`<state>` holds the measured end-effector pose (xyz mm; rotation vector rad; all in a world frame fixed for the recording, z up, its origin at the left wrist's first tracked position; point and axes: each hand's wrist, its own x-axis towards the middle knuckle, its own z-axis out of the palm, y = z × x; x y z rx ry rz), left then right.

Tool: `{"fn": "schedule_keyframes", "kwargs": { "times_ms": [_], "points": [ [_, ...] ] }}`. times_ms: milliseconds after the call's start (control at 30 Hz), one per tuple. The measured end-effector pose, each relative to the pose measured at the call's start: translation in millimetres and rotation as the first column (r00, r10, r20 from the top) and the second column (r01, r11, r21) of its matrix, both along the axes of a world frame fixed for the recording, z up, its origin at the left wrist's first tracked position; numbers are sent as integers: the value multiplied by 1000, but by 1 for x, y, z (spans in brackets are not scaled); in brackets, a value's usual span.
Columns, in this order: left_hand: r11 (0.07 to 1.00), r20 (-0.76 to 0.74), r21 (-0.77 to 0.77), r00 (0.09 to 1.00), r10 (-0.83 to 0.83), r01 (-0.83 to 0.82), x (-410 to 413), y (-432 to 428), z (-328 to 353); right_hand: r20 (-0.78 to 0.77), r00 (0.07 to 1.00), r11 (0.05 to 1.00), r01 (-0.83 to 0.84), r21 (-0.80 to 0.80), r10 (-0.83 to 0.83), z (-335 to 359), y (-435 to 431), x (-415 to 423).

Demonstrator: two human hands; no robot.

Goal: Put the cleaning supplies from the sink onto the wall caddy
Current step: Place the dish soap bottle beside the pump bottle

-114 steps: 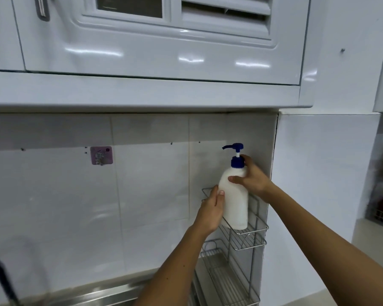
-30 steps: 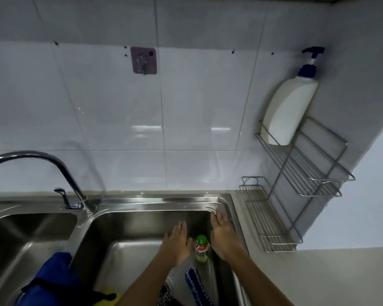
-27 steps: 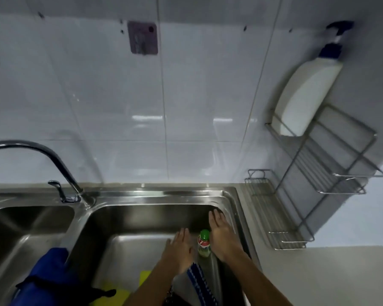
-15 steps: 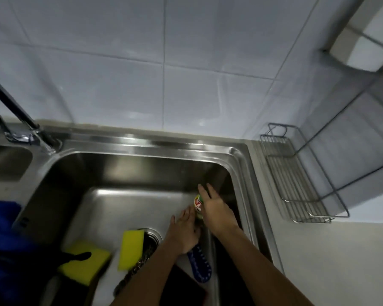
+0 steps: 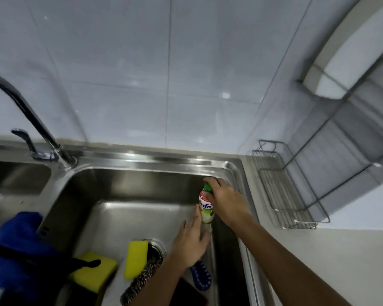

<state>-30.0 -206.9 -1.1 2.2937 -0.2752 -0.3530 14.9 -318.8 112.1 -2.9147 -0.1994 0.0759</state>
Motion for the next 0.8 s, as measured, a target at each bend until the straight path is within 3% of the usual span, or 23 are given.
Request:
{"fn": "schedule_keyframes", "kwargs": {
  "times_ms": [100,200,300,467,633,800],
  "points": [
    [992,141,-119,989,51,-34,5,-5,54,182,983,997,0,-77,14,58,-5,0],
    [991,286,-129,958,10,28,5,-13,120,340,940,996,12,-91,20,127,-13,-8],
    [973,349,-221,937,20,61,17,-26,168,387,922,995,47,-90,-9,190,-22,-5],
    [943,514,-305,857,44,135,22,-79,280,598,795,986,162,-43,-105,308,-67,-30],
    [895,513,-373,858,-22,245,16,-127,336,651,736,959,279,-43,-184,356,-116,-47],
    [916,442,-267,883,-159,298,17,-160,357,601,742,939,340,44,-297,352,-153,-46]
  ]
}}
